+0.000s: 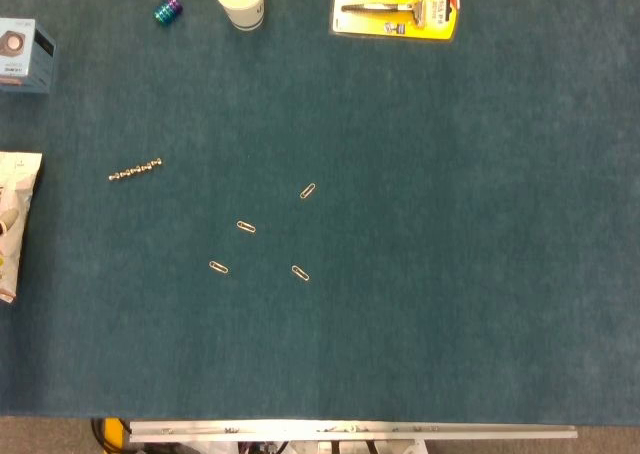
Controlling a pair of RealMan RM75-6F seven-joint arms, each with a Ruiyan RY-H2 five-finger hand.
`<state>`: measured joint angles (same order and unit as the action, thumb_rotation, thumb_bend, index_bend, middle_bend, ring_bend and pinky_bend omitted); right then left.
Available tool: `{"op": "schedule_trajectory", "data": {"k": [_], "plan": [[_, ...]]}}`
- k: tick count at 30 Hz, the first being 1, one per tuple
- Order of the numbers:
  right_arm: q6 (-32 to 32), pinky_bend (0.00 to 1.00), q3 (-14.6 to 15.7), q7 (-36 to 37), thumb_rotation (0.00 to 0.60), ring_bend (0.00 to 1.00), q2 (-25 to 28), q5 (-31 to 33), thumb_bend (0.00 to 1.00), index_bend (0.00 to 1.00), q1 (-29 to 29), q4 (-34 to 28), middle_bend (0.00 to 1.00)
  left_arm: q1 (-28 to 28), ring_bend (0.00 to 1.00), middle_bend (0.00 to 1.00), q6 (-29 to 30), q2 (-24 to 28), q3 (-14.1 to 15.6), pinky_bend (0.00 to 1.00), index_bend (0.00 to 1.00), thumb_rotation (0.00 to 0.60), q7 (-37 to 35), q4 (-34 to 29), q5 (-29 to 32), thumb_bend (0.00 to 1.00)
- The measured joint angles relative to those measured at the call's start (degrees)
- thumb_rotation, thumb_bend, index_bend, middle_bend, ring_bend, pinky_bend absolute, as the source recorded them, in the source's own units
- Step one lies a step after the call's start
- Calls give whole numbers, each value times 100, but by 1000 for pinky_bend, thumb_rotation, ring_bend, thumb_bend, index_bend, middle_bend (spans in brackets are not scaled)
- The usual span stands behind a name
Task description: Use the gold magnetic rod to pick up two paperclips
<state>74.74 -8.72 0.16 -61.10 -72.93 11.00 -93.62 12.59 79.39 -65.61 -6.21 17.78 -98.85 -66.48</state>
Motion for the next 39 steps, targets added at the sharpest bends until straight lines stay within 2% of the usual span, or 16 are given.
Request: {"op": "schedule_trajectory", "data": {"k": [14, 19, 27, 39], "plan": [[-89, 498, -94, -90, 600, 288, 19, 10, 0, 358, 136, 47, 323, 129, 0, 0, -308, -129, -53, 0, 428, 600, 8, 7, 105, 95], [-221, 498, -147, -179, 600, 288, -17, 81, 0, 358, 257, 138, 323, 377, 0, 0, -626, -301, -166, 0, 495, 600, 279, 10, 452, 94], [-309, 498, -185, -335, 600, 288, -78, 133, 0, 358, 375, 156, 323, 654, 0, 0, -921, -503, -287, 0, 631, 600, 402, 237, 658, 94], [-378, 498, -274, -557, 600, 288, -41, 250, 0, 358, 519, 155, 323, 1061, 0, 0, -1504, -589, -367, 0, 552, 600, 478, 463, 1047, 95]]}}
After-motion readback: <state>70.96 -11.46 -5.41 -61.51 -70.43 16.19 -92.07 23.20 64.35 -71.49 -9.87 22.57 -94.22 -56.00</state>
